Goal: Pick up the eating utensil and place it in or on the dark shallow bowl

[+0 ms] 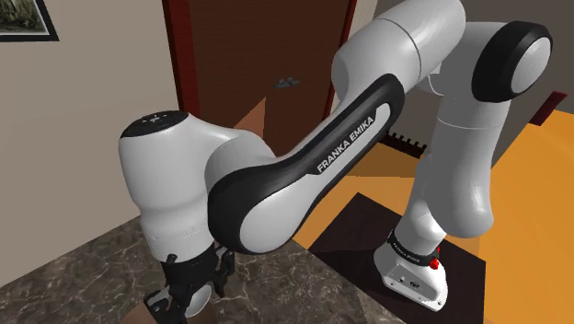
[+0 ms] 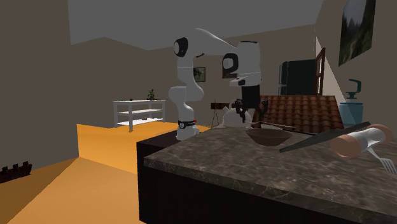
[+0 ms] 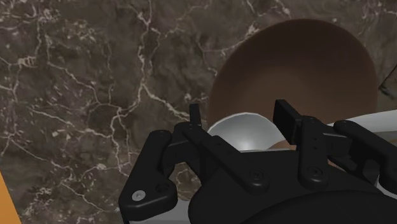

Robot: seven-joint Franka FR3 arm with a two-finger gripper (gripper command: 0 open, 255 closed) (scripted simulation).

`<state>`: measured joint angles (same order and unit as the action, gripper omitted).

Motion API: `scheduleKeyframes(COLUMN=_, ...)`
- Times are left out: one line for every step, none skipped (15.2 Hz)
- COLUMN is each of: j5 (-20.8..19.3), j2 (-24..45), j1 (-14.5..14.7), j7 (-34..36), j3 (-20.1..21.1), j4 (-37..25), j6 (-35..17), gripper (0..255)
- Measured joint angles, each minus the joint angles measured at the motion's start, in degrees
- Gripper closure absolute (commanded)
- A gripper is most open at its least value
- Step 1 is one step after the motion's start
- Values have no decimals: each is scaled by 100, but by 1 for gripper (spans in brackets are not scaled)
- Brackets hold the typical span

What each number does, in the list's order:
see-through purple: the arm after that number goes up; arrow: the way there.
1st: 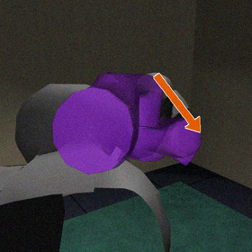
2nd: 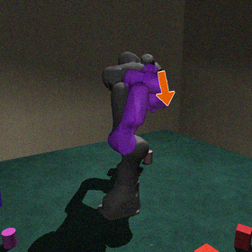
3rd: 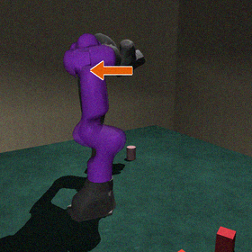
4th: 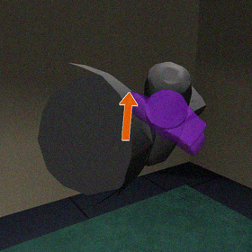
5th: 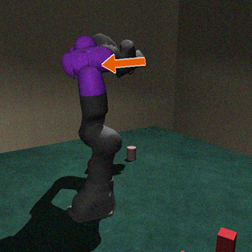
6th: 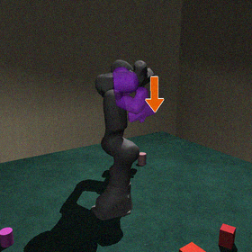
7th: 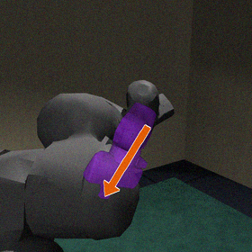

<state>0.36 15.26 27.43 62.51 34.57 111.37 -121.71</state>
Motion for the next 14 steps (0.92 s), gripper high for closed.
scheduleKeyframes(j5=-20, j2=33, j1=12, j7=14, j3=-5, j4=34, j6=-64, gripper=255)
scheduleKeyframes(j5=-37, j2=62, j1=14, j7=11, j3=-14, j4=68, j6=-122, gripper=255)
scheduleKeyframes(j5=-73, j2=123, j1=32, j7=30, j3=-27, j4=88, j6=-197, gripper=255)
scheduleKeyframes(j5=-103, j2=174, j1=42, j7=38, j3=-41, j4=105, j6=-256, gripper=255)
scheduleKeyframes(j5=-117, j2=196, j1=48, j7=45, j3=-47, j4=126, j6=-297, gripper=255)
scheduleKeyframes(j5=-124, j2=208, j1=53, j7=50, j3=-49, j4=135, j6=-317, gripper=255)
scheduleKeyframes(j5=-128, j2=214, j1=56, j7=53, j3=-50, j4=139, j6=-327, gripper=255)
scheduleKeyframes(j5=-129, j2=215, j1=56, j7=53, j3=-51, j4=140, j6=-330, gripper=255)
scheduleKeyframes(j5=-130, j2=216, j1=57, j7=53, j3=-51, j4=142, j6=-332, gripper=255)
scheduleKeyframes(j5=-130, j2=217, j1=57, j7=54, j3=-51, j4=142, j6=-333, gripper=255)
scheduleKeyframes(j5=-131, j2=217, j1=57, j7=54, j3=-51, j4=142, j6=-334, gripper=0)
scheduleKeyframes(j5=-131, j2=217, j1=57, j7=54, j3=-51, j4=142, j6=-335, gripper=0)
scheduleKeyframes(j5=-131, j2=217, j1=57, j7=54, j3=-51, j4=143, j6=-335, gripper=0)
scheduleKeyframes(j5=-131, j2=217, j1=57, j7=54, j3=-51, j4=143, j6=-335, gripper=0)
